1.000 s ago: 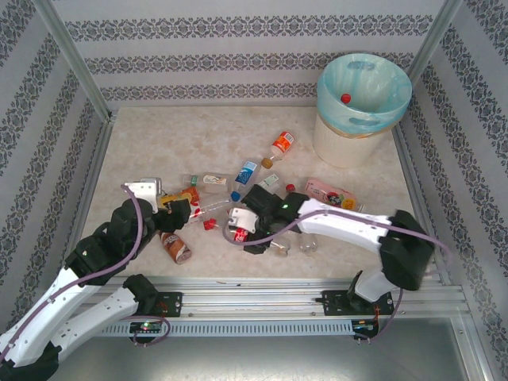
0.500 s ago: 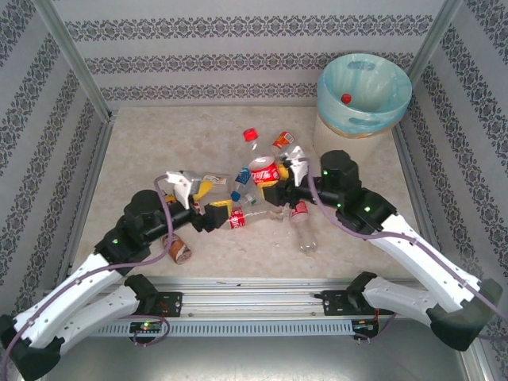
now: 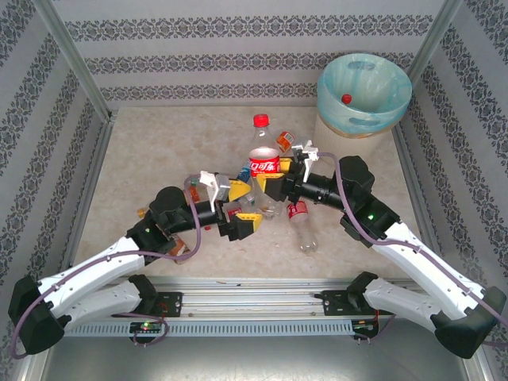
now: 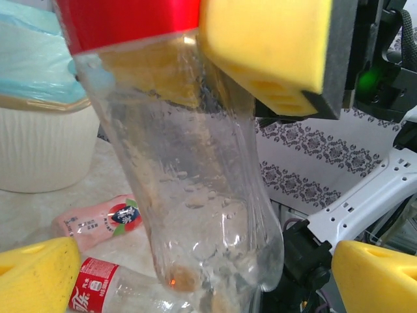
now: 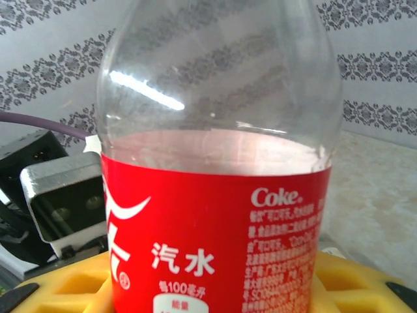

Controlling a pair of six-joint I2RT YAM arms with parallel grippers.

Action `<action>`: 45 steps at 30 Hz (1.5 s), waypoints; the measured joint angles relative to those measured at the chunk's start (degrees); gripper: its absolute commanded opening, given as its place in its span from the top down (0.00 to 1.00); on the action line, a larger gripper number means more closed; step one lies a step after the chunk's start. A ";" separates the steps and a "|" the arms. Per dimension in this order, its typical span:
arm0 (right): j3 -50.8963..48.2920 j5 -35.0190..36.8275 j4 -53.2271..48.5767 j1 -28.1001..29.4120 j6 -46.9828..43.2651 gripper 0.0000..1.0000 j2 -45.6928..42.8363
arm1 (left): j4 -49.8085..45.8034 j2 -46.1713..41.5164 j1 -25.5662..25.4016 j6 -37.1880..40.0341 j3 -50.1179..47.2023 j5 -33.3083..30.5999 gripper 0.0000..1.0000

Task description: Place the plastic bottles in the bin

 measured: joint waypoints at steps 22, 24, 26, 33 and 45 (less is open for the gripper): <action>1.53 1.92 1.27 3.17 -0.02 0.14 2.91 | 0.35 3.54 -2.10 1.55 3.23 -3.98 0.65; 4.92 0.79 -1.57 3.06 -0.79 0.14 4.87 | -1.36 2.60 -2.08 2.34 3.26 -4.48 0.65; 8.98 -0.28 -4.24 3.06 -1.60 0.14 7.19 | -3.45 1.95 -2.10 3.30 3.37 -4.46 0.65; 18.32 -3.10 -9.46 1.97 -4.52 0.35 11.30 | -10.80 1.68 -2.10 6.67 3.89 -3.19 0.65; 25.42 -3.56 -20.15 1.29 -10.16 0.30 11.69 | -14.78 1.07 -2.16 9.64 6.23 -3.69 0.63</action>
